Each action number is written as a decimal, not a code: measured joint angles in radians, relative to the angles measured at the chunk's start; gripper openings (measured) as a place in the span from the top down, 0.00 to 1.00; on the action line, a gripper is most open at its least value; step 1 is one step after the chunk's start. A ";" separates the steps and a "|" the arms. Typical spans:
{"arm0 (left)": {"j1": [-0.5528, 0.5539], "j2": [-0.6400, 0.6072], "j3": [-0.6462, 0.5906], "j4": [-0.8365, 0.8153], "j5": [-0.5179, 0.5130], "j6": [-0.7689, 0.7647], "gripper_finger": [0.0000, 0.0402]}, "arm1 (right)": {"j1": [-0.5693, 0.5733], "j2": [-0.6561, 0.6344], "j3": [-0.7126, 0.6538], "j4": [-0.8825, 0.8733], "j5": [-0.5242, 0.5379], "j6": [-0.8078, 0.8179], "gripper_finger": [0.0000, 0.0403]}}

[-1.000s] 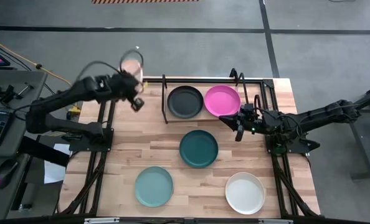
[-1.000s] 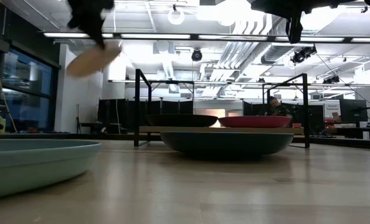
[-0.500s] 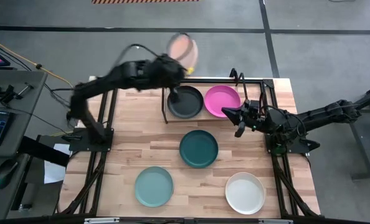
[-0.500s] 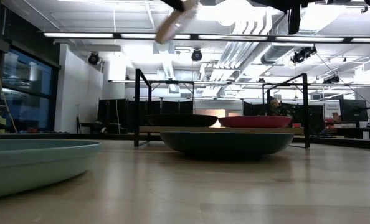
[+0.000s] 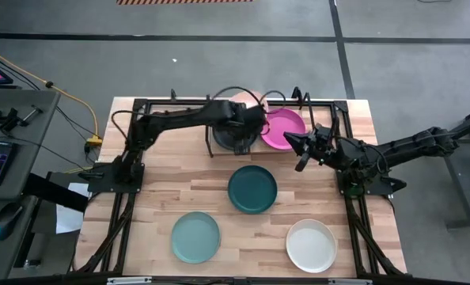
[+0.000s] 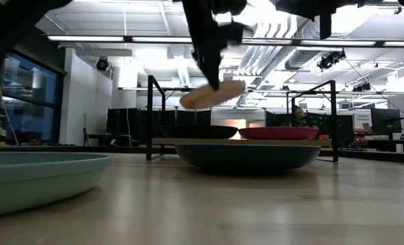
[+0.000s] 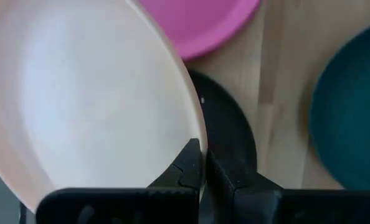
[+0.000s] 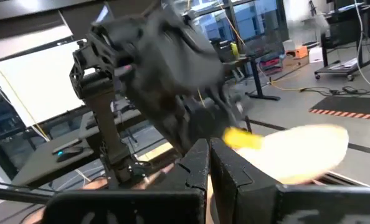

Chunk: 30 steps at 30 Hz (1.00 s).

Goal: Place and stack plates onto a shelf
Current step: Stack the light pink plate on top of the black plate on the shelf

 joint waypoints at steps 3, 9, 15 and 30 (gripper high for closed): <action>0.008 0.049 0.000 -0.021 0.000 -0.005 1.00 | 0.000 0.000 0.000 -0.014 0.002 0.008 1.00; 0.027 0.096 0.000 -0.086 0.045 -0.079 1.00 | 0.000 0.000 0.000 -0.015 0.023 0.008 1.00; 0.025 0.099 0.001 -0.124 0.063 -0.096 1.00 | 0.000 0.000 0.000 -0.033 0.044 0.008 1.00; 0.013 0.099 0.001 -0.152 0.131 -0.081 0.95 | 0.000 0.000 0.000 -0.045 0.095 0.008 1.00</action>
